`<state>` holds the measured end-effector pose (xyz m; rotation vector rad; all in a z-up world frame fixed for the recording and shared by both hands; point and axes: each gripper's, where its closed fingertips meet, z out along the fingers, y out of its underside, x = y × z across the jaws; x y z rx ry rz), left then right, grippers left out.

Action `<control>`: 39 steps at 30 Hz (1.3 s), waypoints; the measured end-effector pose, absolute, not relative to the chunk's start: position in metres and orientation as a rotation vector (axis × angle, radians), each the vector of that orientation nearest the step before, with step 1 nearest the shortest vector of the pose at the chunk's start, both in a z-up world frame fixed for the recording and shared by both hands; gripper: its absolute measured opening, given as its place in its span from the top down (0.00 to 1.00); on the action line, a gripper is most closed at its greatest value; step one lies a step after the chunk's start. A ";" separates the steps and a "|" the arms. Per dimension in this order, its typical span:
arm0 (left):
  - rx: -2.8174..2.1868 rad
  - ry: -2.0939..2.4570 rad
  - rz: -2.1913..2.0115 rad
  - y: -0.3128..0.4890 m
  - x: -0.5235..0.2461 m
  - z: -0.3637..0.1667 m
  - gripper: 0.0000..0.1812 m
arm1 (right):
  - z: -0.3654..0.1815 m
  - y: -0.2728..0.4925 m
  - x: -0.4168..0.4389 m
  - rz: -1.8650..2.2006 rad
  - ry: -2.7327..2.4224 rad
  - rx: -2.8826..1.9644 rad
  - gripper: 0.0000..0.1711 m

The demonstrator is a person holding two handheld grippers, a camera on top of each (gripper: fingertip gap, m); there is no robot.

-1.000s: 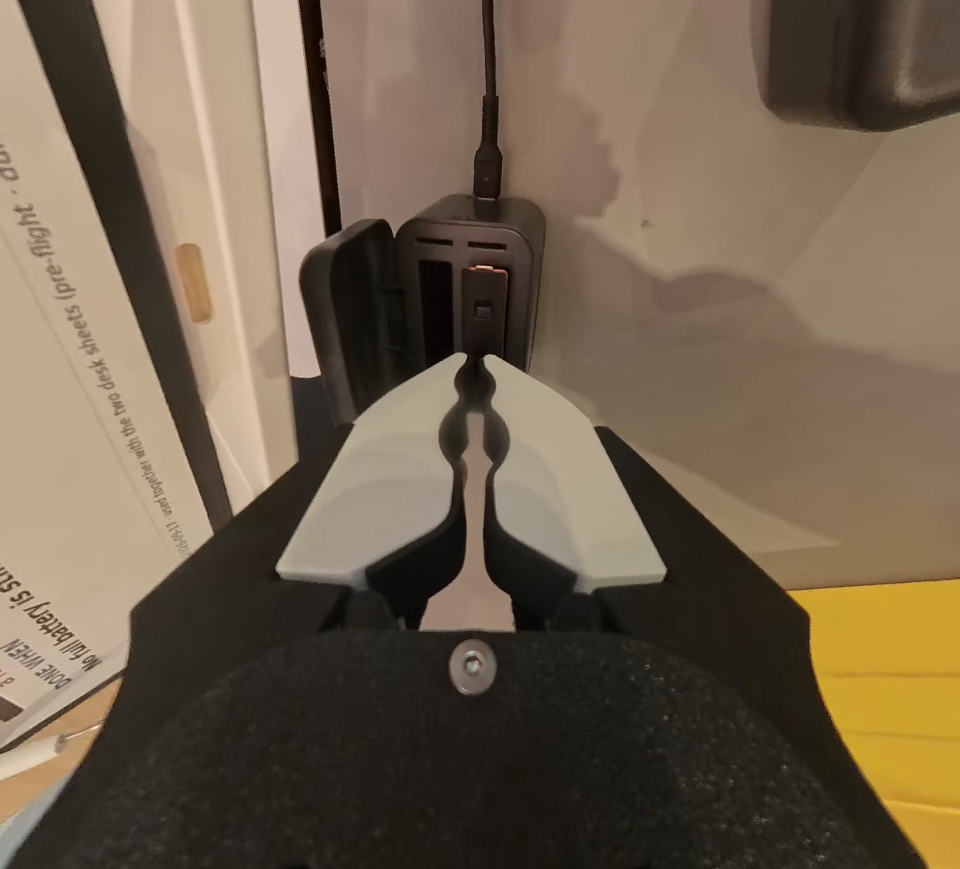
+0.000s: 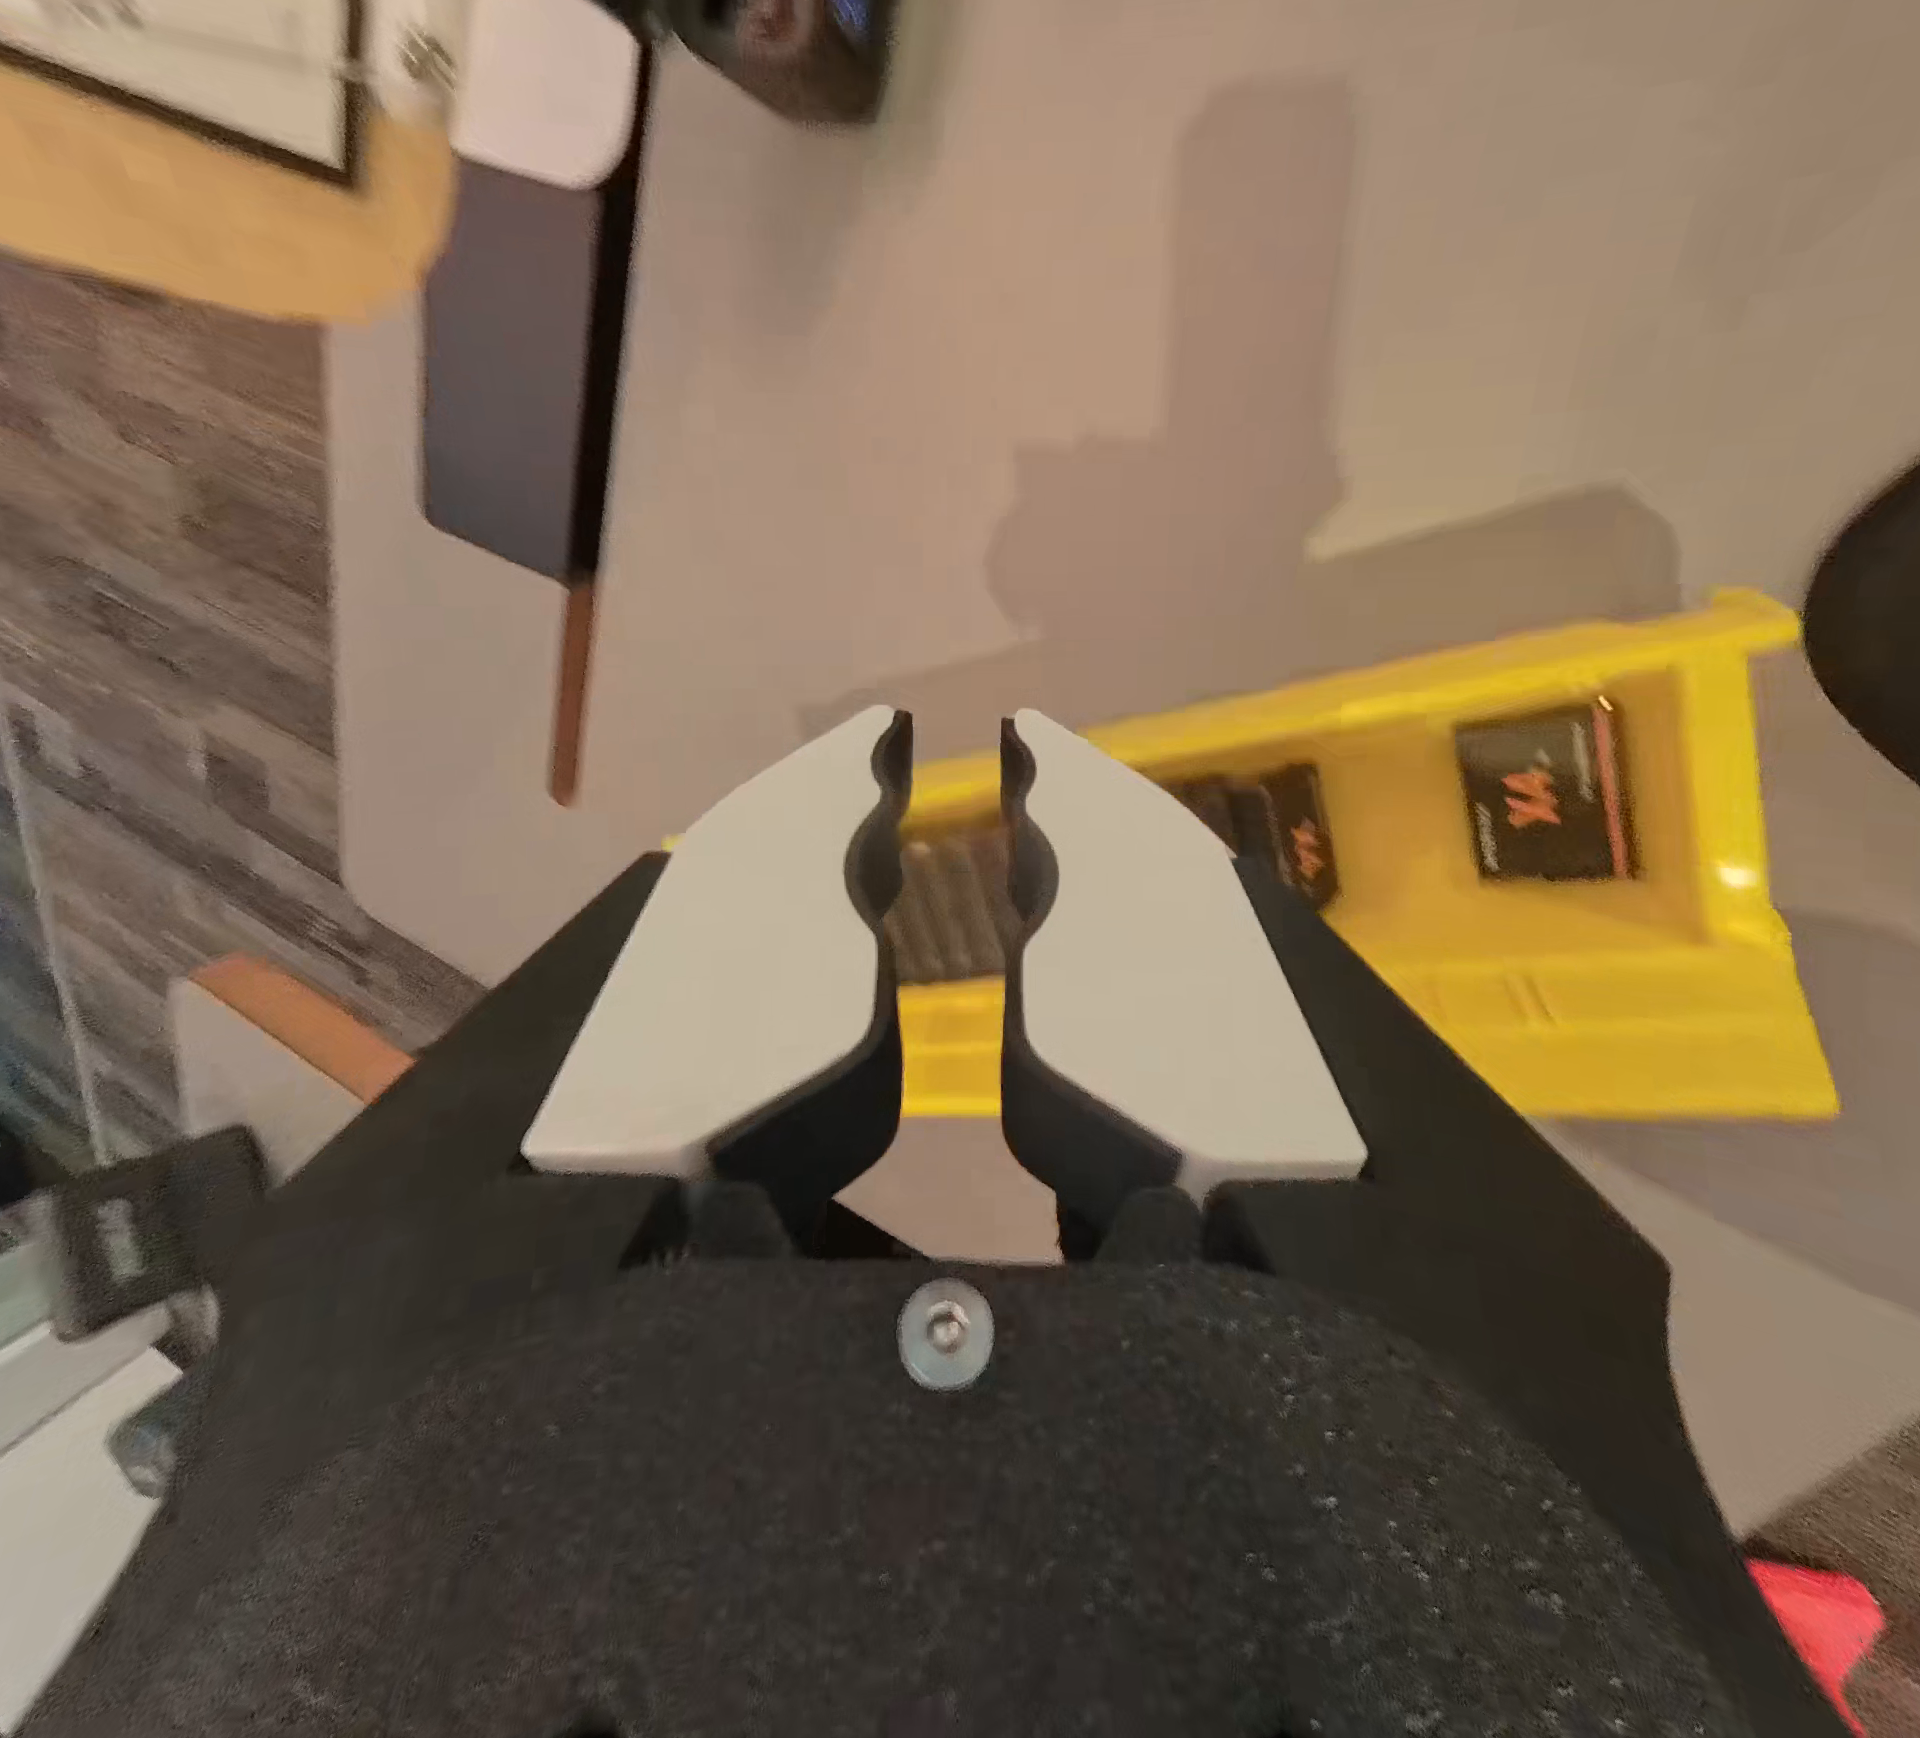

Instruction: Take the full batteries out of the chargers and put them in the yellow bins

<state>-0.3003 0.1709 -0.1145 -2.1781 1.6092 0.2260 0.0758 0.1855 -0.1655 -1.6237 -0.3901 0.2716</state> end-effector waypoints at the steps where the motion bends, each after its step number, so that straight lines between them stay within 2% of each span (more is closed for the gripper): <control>1: -2.209 1.617 0.220 0.159 -0.307 -0.122 0.91 | -0.166 0.185 0.074 0.276 -0.396 -1.624 1.00; 7: -2.329 1.808 0.320 0.103 -0.326 -0.183 0.88 | -0.169 0.182 0.067 0.285 -0.433 -1.626 1.00; 19: -2.328 1.990 0.422 0.097 -0.325 -0.239 0.78 | -0.172 0.180 0.066 0.290 -0.451 -1.634 1.00; 31: -2.247 2.069 0.464 0.091 -0.323 -0.246 0.86 | -0.170 0.179 0.068 0.287 -0.456 -1.631 1.00; 39: -2.271 2.077 0.415 0.084 -0.316 -0.247 0.86 | -0.171 0.178 0.067 0.290 -0.465 -1.632 1.00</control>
